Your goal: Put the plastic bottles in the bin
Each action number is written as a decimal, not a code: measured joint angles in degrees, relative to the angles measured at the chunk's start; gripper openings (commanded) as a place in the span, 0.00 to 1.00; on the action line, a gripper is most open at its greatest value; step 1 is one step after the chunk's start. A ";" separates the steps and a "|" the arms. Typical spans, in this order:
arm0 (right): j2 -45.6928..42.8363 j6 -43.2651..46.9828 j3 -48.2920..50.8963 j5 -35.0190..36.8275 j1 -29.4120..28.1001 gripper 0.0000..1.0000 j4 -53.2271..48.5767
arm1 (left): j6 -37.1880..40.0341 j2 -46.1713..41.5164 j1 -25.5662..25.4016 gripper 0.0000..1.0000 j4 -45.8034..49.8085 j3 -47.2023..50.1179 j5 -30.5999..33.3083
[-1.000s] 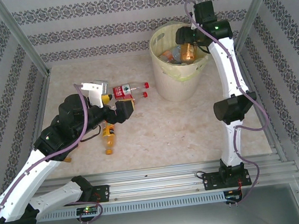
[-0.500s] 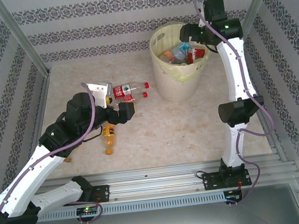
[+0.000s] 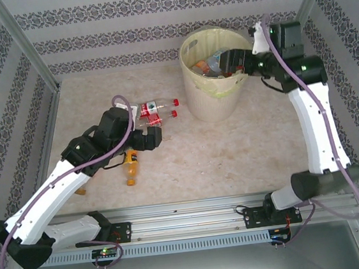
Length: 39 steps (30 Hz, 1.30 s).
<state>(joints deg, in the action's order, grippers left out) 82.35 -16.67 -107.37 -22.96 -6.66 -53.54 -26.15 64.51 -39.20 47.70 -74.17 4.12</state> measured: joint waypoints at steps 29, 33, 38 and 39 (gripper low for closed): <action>-21.77 -12.17 38.47 -9.81 -15.76 0.98 14.82 | -2.86 20.87 17.49 0.96 5.97 9.68 -8.20; -21.94 -12.13 38.91 -8.48 -15.74 0.98 14.71 | -2.86 23.63 17.57 0.96 5.99 11.13 -9.05; -21.94 -12.07 38.91 -7.69 -15.74 0.98 14.27 | -3.02 26.21 17.57 0.96 5.88 12.61 -10.34; -21.94 -12.02 38.88 -7.65 -15.74 0.98 14.16 | -3.04 26.56 17.57 0.96 5.88 12.85 -10.54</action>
<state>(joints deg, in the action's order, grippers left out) 60.40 -28.69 -68.49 -30.61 -22.39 -39.38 -29.19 91.07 -21.63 53.58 -61.32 -6.42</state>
